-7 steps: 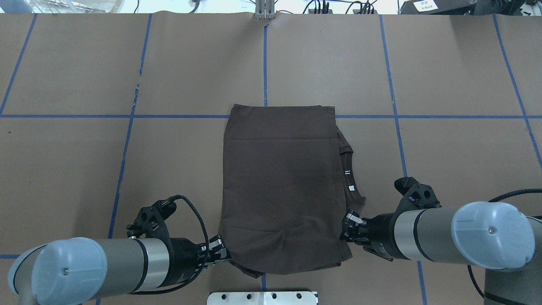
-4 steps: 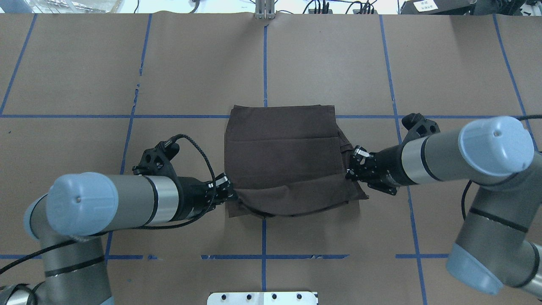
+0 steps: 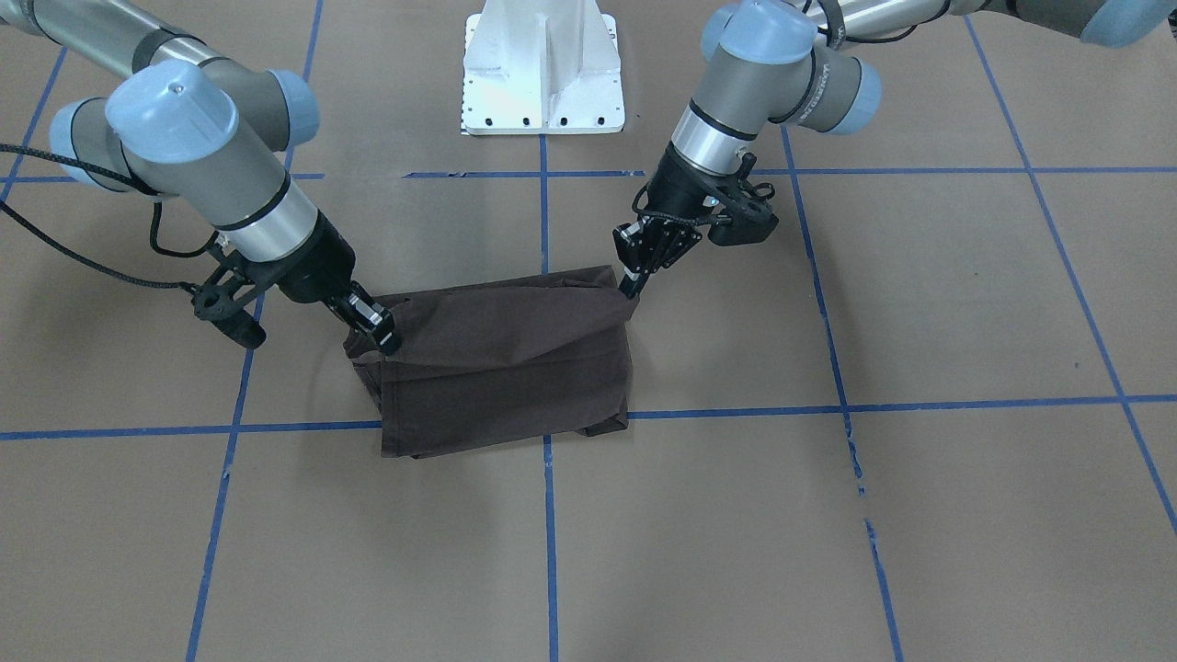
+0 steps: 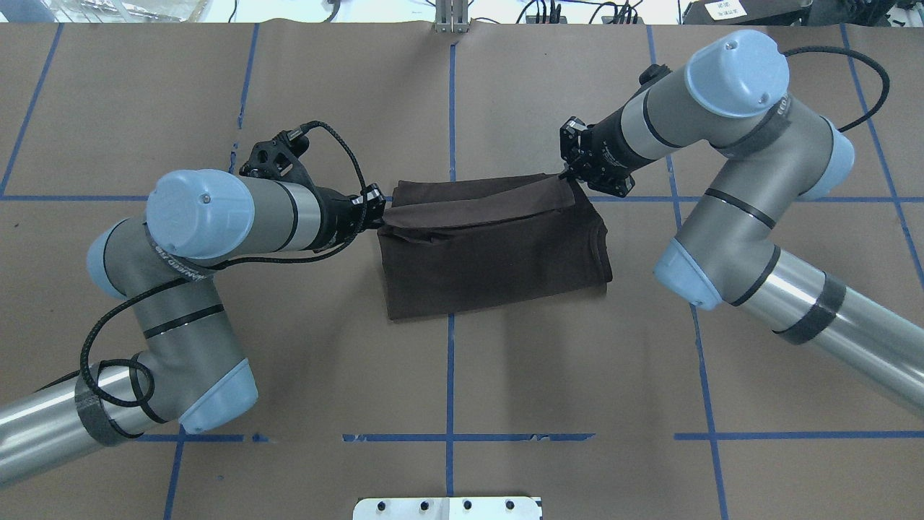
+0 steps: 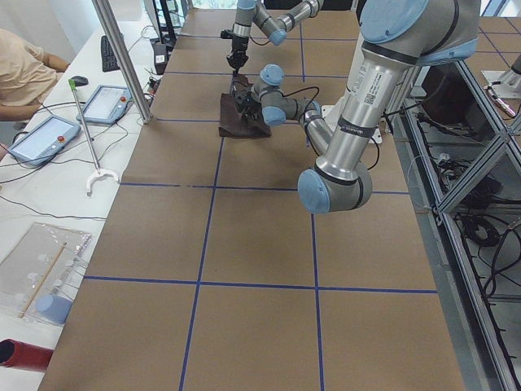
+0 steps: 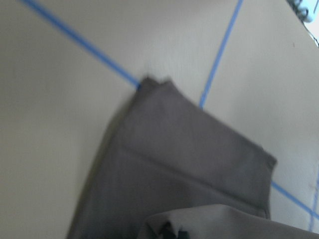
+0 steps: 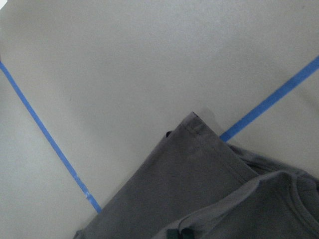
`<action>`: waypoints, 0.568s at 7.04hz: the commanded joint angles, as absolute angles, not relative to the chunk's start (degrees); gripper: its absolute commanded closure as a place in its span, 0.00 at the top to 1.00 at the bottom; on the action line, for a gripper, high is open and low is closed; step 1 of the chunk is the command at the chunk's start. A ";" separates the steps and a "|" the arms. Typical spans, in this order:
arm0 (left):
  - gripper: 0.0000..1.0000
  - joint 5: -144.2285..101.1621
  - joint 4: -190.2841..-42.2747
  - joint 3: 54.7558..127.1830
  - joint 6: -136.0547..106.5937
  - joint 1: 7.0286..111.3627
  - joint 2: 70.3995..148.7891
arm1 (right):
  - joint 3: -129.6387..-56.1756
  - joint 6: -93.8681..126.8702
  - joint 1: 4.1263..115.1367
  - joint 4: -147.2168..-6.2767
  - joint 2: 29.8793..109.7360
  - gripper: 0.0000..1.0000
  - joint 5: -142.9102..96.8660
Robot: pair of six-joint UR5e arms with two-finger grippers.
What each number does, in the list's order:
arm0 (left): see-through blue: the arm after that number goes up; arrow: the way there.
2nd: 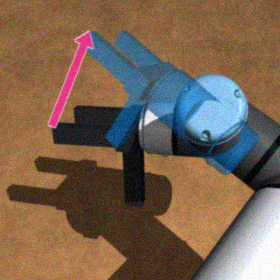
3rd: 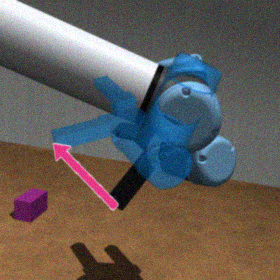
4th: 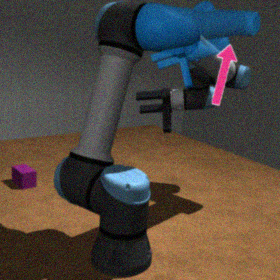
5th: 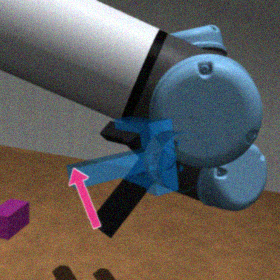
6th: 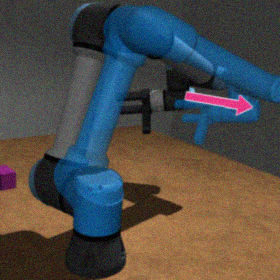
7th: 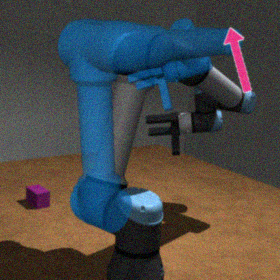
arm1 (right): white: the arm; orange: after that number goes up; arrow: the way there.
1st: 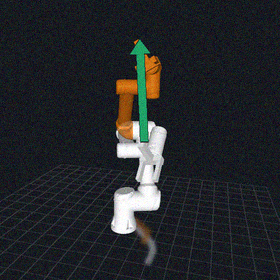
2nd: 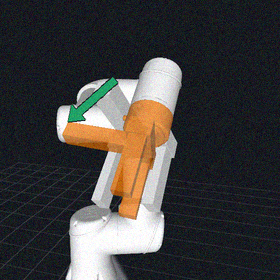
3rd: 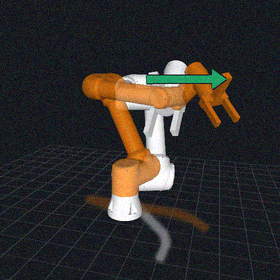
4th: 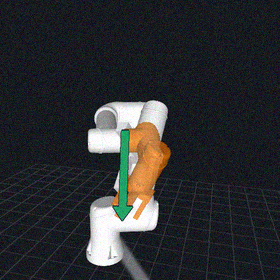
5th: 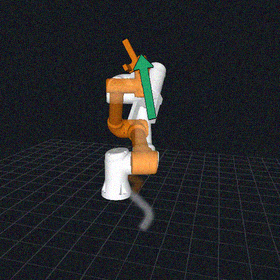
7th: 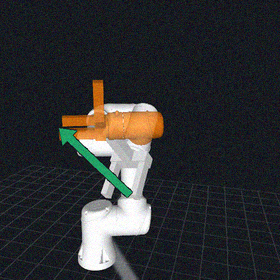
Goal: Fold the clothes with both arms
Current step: 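Lift the near edge with both grippers and fold it away from the robot, then lay the folded edge down and open both grippers, lifting away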
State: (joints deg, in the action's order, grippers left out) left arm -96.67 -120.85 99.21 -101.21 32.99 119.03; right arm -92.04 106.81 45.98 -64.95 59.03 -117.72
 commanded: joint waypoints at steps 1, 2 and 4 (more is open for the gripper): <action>0.00 -96.59 -121.11 95.11 -98.19 35.24 120.93 | -83.70 105.30 46.84 -64.69 53.72 0.00 -117.69; 0.00 -96.59 -121.11 94.05 -97.22 35.24 121.11 | -82.37 104.68 46.85 -64.60 53.53 0.00 -117.51; 0.00 -96.50 -124.88 88.27 -96.86 36.47 125.48 | -81.74 101.26 48.24 -64.60 53.44 0.00 -117.86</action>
